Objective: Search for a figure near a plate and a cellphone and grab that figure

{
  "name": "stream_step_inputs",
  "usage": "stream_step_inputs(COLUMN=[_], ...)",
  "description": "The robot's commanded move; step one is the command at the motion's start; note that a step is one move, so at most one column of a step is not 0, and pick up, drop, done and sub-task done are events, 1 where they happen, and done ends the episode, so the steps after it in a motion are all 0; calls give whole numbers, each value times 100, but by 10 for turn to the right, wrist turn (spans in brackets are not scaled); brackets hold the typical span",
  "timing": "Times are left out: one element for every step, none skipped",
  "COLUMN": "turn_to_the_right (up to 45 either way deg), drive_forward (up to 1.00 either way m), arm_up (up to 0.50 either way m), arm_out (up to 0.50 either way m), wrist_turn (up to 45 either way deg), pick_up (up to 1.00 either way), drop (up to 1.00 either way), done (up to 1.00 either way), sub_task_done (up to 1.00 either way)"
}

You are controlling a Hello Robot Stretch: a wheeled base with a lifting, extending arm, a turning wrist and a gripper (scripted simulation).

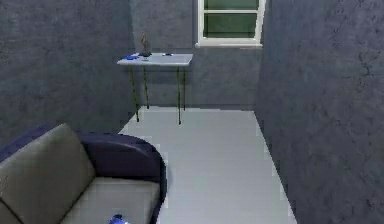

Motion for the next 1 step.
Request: stream_step_inputs(turn_to_the_right=[60], drive_forward=[0], arm_up=[0], arm_out=[0], wrist_turn=[0], pick_up=[0], drop=[0], done=[0], sub_task_done=[0])
